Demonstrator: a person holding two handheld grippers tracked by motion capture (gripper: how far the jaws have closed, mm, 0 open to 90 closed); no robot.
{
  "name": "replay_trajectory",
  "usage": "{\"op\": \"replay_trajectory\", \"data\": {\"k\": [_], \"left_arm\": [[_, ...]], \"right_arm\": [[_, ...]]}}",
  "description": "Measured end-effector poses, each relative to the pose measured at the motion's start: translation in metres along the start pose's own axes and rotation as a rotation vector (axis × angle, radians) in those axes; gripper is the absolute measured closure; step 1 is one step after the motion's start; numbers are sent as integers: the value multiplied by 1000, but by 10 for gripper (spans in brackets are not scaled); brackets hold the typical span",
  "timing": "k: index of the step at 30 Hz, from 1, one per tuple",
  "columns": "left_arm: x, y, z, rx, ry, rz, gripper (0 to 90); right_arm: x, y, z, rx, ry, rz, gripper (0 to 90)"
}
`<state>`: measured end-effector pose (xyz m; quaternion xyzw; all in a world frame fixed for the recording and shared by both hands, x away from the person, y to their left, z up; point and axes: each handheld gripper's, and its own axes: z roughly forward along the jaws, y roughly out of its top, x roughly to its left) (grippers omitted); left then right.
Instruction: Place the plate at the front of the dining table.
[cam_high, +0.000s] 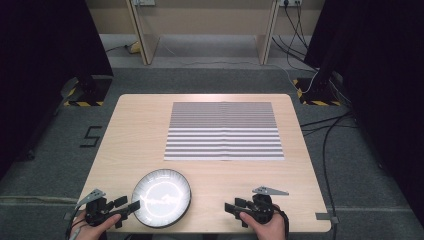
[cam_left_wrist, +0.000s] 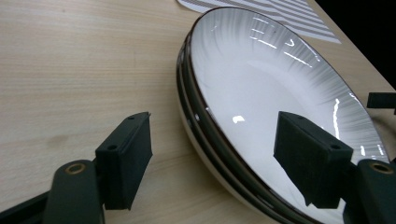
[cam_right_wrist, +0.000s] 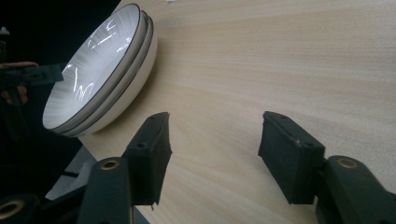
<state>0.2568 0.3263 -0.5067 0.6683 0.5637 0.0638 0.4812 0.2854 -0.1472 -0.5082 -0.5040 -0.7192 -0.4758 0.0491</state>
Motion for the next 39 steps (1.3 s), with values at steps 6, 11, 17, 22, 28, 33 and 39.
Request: {"op": "replay_trajectory", "data": {"k": [6, 11, 17, 22, 28, 33, 39], "left_arm": [[-5, 4, 3, -4, -11, 21, 295], [-7, 5, 5, 6, 1, 27, 348], [-8, 8, 7, 9, 18, 36, 381], [-8, 7, 7, 13, 21, 28, 402], [-8, 6, 6, 6, 27, 20, 462], [-7, 6, 8, 15, 27, 19, 499], [-9, 7, 6, 8, 33, 21, 512]], "right_arm": [[14, 8, 5, -13, 11, -44, 589], [26, 16, 14, 1, 9, -57, 639], [44, 28, 29, 14, 15, -68, 692], [58, 37, 43, 20, 21, -72, 721], [79, 47, 67, 52, 10, -102, 816], [85, 48, 82, 77, -6, -97, 855], [89, 47, 87, 73, -47, -109, 842]]}}
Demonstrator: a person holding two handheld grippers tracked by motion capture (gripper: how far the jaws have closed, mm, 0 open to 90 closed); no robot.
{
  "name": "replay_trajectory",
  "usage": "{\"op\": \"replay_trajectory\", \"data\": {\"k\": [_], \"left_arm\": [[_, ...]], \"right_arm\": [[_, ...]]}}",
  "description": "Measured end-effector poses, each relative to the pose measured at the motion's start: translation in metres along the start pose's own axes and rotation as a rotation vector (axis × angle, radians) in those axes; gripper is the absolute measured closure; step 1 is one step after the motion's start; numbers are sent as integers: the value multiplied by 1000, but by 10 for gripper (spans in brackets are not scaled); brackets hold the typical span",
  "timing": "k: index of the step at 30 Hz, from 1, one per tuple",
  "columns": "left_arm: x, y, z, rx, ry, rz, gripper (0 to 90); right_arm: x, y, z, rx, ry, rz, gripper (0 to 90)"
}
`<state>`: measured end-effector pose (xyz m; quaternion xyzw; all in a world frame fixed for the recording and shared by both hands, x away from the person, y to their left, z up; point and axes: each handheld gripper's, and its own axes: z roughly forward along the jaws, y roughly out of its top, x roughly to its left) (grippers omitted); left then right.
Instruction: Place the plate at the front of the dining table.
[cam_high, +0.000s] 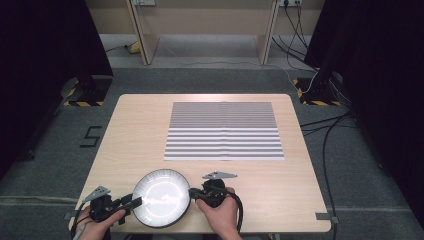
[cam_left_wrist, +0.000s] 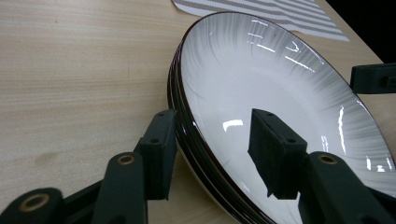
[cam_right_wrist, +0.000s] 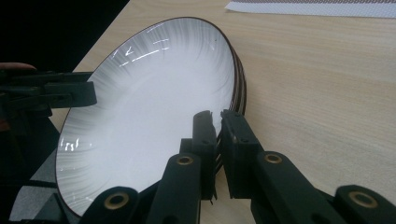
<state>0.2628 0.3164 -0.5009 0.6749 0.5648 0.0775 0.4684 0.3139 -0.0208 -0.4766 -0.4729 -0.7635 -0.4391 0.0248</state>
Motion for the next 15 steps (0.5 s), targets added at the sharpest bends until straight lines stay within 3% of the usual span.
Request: {"op": "replay_trajectory", "data": {"k": [4, 7, 11, 12, 15], "left_arm": [[0, 1, -1, -8, 9, 2, 519], [0, 1, -1, -6, 11, 0, 526], [0, 1, -1, -2, 8, -2, 537], [0, 1, -1, -3, 10, -2, 537], [1, 2, -2, -8, 13, -2, 537]], "right_arm": [[1, 1, -1, -16, -44, -10, 837], [1, 0, 2, 10, -64, -19, 862], [2, -1, 4, 21, -65, -18, 900], [0, -1, 4, 9, -63, 0, 850], [-1, 2, -1, -32, -40, 34, 839]]}}
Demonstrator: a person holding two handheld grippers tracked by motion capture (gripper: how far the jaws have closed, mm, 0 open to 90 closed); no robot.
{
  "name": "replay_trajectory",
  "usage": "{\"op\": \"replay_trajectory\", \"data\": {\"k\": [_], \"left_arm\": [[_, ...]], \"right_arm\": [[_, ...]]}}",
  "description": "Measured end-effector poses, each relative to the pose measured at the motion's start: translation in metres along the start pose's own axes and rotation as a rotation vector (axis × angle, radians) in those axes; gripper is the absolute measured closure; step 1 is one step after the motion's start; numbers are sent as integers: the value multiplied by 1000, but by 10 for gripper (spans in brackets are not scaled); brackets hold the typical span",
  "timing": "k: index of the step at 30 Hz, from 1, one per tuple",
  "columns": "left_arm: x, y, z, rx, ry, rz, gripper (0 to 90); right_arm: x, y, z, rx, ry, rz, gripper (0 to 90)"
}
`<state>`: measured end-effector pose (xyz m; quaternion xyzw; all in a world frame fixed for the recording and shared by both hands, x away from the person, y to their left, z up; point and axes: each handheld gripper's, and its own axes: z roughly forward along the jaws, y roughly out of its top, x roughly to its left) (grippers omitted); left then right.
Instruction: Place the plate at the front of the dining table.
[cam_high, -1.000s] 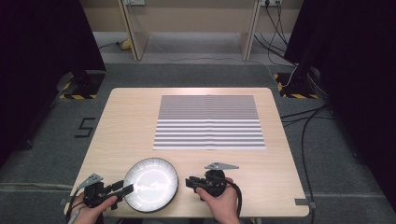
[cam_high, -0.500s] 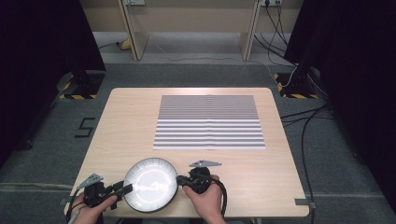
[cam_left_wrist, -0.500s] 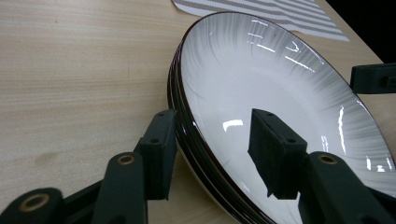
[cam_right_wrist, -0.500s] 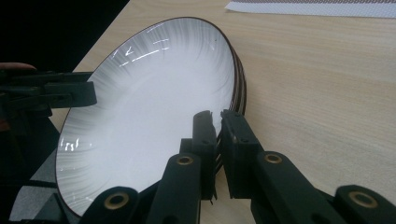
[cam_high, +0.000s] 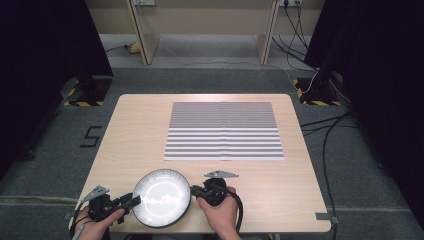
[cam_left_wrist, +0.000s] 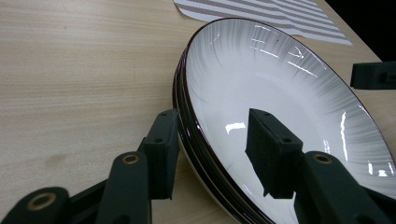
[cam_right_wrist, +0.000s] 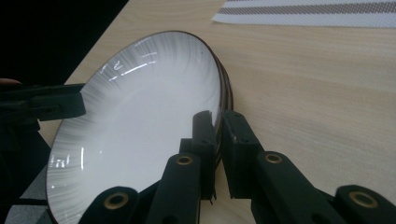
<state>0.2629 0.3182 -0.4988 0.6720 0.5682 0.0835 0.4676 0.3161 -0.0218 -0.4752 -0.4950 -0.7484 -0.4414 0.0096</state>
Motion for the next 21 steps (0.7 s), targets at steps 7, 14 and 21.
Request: {"op": "replay_trajectory", "data": {"k": [7, 14, 21], "left_arm": [[-1, 0, 1, 3, -6, -1, 541], [-1, 0, 1, 3, -1, -6, 549], [0, 2, -2, -3, -4, -14, 556]], "right_arm": [[5, 2, 6, 48, -6, -45, 842], [12, 1, 7, 40, -48, -95, 865], [16, 1, 14, 53, -29, -84, 846]]}}
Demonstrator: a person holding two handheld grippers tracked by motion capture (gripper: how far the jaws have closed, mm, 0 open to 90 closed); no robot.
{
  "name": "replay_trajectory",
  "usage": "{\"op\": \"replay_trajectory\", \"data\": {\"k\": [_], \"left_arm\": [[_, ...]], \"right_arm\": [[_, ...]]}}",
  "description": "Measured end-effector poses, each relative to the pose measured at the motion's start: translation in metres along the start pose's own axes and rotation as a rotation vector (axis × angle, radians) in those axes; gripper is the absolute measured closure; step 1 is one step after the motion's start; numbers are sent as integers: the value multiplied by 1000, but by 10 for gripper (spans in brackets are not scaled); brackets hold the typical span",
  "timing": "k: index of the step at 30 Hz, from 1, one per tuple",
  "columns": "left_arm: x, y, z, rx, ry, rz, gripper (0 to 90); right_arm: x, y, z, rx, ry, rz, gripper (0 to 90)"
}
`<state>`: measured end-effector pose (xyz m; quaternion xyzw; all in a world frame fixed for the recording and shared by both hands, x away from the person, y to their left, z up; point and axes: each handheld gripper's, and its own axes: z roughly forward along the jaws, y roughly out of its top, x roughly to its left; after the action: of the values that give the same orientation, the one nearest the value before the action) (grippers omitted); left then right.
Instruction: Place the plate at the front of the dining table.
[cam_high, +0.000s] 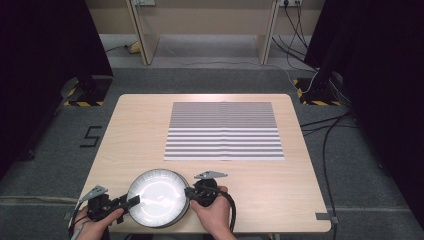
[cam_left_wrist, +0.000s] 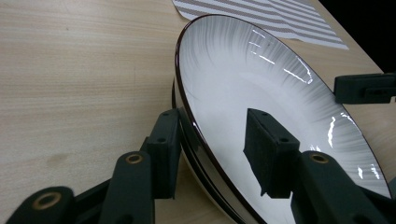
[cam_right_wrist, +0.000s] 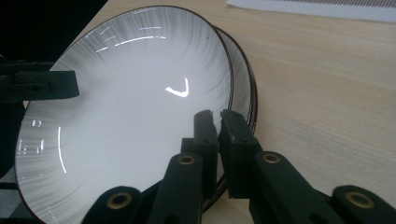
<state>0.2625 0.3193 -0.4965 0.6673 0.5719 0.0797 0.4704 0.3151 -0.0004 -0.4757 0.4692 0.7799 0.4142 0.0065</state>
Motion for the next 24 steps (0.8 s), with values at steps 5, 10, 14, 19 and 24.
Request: {"op": "replay_trajectory", "data": {"k": [5, 10, 14, 19, 24], "left_arm": [[4, 1, -6, -1, 5, -11, 609], [8, 0, -7, 2, -2, -29, 647], [9, -2, -6, 3, -15, -40, 658], [12, -5, -5, -12, -40, -77, 662], [9, -9, -3, -31, -36, -79, 676]], "right_arm": [[-2, 1, 7, 16, 31, 36, 819], [-2, 3, 13, 53, 68, 64, 762], [-1, 5, 16, 79, 76, 64, 718], [-3, 7, 16, 83, 104, 106, 680], [-7, 8, 15, 89, 134, 170, 698]]}}
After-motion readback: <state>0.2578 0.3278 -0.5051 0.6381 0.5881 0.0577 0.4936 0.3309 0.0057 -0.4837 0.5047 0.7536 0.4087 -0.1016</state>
